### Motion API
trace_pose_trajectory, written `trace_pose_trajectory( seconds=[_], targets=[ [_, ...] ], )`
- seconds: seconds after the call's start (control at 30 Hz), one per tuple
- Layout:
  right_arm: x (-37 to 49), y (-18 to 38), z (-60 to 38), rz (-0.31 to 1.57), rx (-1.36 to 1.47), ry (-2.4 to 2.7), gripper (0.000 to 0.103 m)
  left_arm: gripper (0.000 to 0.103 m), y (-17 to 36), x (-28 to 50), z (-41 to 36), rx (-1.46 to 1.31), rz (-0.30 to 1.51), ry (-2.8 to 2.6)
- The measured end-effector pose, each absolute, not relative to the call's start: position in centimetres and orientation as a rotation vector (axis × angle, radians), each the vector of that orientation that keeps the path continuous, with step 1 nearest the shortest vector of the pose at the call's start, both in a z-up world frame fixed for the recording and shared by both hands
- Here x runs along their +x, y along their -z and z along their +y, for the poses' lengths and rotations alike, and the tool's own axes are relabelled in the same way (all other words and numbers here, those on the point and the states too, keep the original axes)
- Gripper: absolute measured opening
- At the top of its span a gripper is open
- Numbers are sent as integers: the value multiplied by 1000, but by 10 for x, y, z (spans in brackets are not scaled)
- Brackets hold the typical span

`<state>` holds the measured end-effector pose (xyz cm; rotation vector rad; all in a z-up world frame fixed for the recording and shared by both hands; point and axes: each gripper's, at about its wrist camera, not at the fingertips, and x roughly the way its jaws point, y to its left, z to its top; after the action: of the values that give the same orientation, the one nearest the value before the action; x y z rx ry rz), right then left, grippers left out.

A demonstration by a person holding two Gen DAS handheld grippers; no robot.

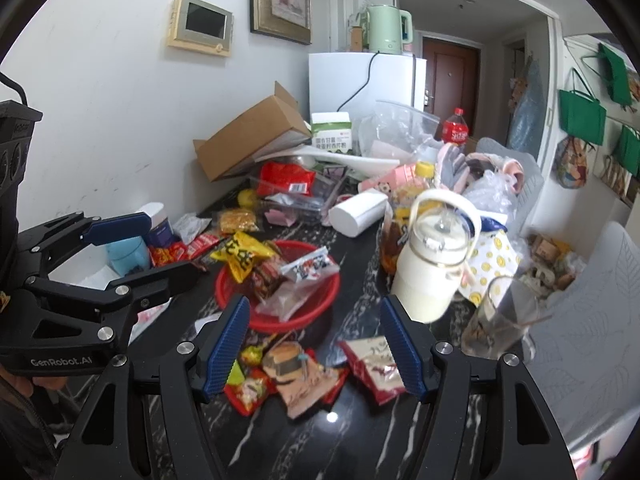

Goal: Organize snacks
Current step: 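Move both open grippers away from the basket toward the loose snacks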

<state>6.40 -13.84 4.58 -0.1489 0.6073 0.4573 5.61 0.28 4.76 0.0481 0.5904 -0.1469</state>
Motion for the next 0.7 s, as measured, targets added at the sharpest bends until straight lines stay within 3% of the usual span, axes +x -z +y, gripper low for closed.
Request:
trace_pose_trajectory(
  seconds=[0.7],
  targets=[
    [49, 34, -140, 777, -101, -427, 68, 78, 31, 43, 22, -62, 789, 78]
  ],
)
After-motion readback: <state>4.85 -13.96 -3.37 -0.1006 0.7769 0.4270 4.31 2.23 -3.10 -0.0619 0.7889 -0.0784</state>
